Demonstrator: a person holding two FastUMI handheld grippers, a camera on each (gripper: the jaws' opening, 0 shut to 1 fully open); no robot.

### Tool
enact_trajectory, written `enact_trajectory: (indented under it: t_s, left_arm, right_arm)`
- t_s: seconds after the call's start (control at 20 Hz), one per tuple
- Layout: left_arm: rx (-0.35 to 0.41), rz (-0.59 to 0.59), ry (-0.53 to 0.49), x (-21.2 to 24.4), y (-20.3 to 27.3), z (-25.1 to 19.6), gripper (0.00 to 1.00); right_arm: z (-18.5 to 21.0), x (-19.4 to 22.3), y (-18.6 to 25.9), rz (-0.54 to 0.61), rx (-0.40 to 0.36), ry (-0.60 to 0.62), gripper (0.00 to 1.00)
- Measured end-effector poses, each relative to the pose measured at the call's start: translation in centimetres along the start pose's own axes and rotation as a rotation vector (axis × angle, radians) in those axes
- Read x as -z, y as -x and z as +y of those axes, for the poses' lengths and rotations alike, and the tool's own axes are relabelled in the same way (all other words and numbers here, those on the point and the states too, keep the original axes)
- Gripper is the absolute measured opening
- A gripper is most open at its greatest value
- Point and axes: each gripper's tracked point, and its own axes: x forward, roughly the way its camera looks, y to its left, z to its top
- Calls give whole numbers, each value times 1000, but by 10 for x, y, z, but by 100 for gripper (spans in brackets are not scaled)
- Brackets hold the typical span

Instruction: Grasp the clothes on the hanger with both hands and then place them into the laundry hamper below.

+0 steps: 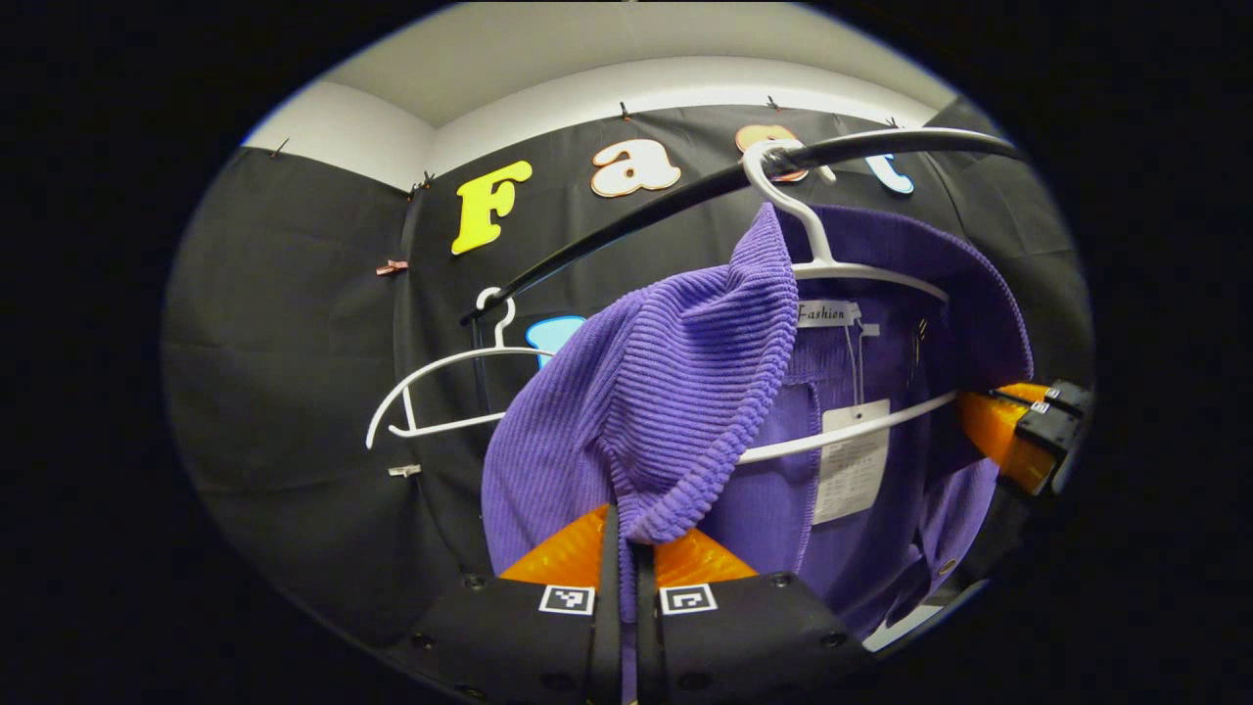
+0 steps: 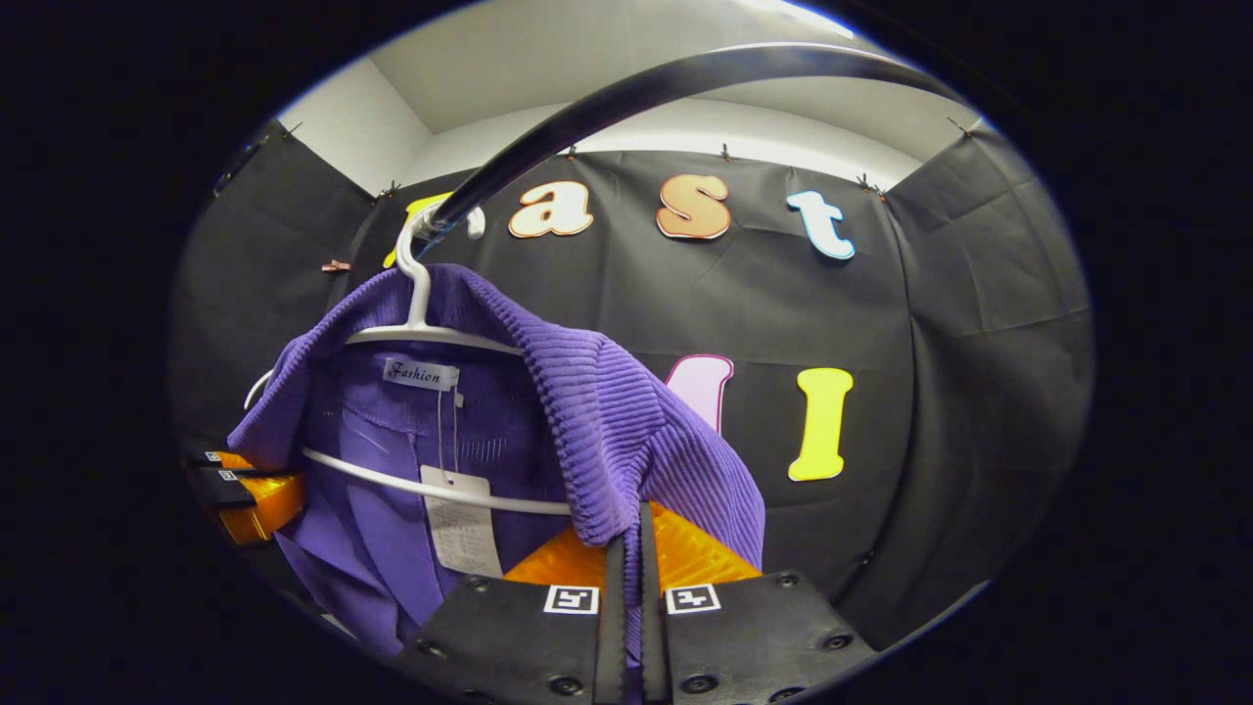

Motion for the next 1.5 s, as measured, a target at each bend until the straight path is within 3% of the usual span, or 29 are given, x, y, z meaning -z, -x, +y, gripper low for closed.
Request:
enact_trajectory:
  t_s: [0.15,0.2,0.35,0.4,0.45,0.65,0.85,1.15,1.25,1.3,1.4,1.5]
  left_arm:
    - [80,35,13,5,-1,-11,8]
    - [98,38,30,3,0,-12,8]
    - [73,39,54,2,1,-3,8]
    - [67,34,66,-1,2,0,6]
    - [60,28,73,-4,4,3,5]
    - [52,20,47,-14,4,18,5]
    - [29,-22,91,-46,8,44,5]
    - [-20,-101,67,-94,5,75,5]
    - [-23,-107,58,-100,-1,77,5]
    - [-24,-114,45,-105,-2,77,5]
    - [-23,-133,39,-115,-4,74,5]
    - [-24,-164,50,-133,-5,74,5]
  right_arm:
    - [-7,-9,7,6,17,17,10]
    - [-7,-8,5,2,26,-2,4]
    - [-10,-12,13,-7,64,18,5]
    - [-18,-20,14,-36,89,46,9]
    - [-26,-28,16,-64,111,73,5]
    - [-54,-59,21,-149,186,160,4]
    - [-76,-82,15,-201,221,194,4]
    - [-92,-121,9,-305,266,238,4]
    - [-96,-128,3,-333,279,254,8]
    - [-99,-128,0,-342,289,275,4]
    - [-107,-126,-8,-344,315,297,8]
    - [-113,-121,-19,-335,332,293,4]
